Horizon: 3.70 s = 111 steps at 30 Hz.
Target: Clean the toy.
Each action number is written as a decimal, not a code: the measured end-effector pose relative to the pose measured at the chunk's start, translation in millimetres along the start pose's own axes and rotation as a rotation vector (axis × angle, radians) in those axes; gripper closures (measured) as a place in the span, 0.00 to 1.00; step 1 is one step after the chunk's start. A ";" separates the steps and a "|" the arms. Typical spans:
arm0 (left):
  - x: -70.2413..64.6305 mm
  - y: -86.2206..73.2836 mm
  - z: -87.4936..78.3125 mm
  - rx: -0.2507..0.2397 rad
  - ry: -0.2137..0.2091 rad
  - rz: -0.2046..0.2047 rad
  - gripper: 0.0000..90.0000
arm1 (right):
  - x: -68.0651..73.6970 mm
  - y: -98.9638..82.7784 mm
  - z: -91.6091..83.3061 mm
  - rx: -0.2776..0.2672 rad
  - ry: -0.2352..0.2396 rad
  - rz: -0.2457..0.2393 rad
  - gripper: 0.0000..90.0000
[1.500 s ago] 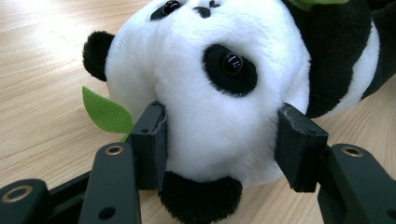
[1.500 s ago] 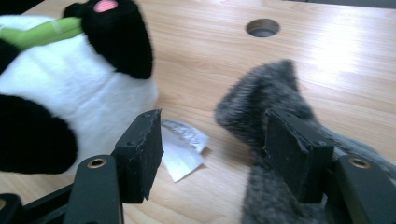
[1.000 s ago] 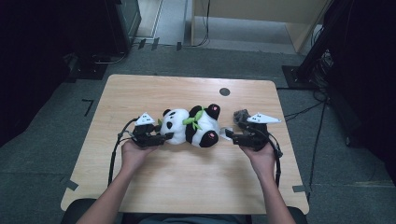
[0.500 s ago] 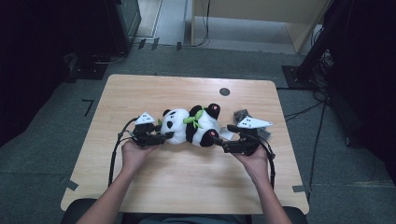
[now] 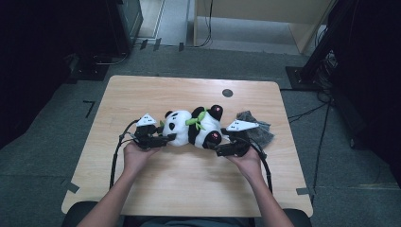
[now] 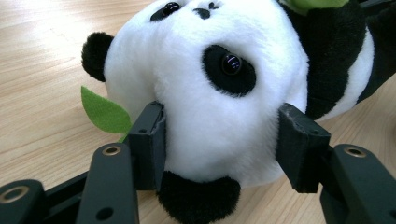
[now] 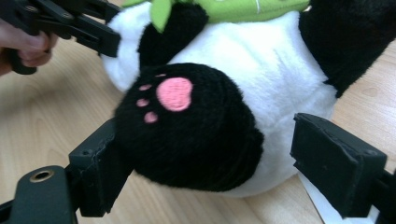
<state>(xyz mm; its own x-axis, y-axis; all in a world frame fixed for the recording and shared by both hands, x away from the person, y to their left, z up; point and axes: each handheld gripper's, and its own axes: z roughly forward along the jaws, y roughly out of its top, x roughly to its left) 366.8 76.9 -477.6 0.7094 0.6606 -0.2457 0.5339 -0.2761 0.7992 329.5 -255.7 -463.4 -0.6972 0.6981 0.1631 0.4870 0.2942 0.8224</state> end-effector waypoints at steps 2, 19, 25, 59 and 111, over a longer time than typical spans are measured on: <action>-1.0 0.0 -0.2 0.005 0.004 0.007 0.46 | -1.0 -0.1 5.5 -0.011 0.002 0.006 0.15; -1.0 1.7 3.1 -0.014 -0.016 -0.016 0.33 | 5.2 8.5 24.5 -0.022 -0.134 -0.052 0.55; 1.7 4.5 -1.1 -0.037 -0.050 -0.012 0.26 | -0.9 24.1 15.2 0.001 -0.103 0.044 0.64; -17.5 7.4 -14.1 -0.057 -0.093 0.145 0.57 | -10.1 49.3 -22.4 0.036 0.101 0.180 0.61; -9.2 21.4 -38.3 -0.144 -0.066 0.171 0.28 | -16.8 28.3 -16.2 -0.007 0.080 0.039 0.58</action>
<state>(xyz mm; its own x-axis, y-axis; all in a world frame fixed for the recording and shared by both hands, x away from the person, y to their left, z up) 354.1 91.7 -437.2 0.8149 0.5644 -0.1319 0.3358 -0.2743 0.9011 346.5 -269.7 -434.0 -0.7178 0.6543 0.2381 0.5111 0.2630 0.8183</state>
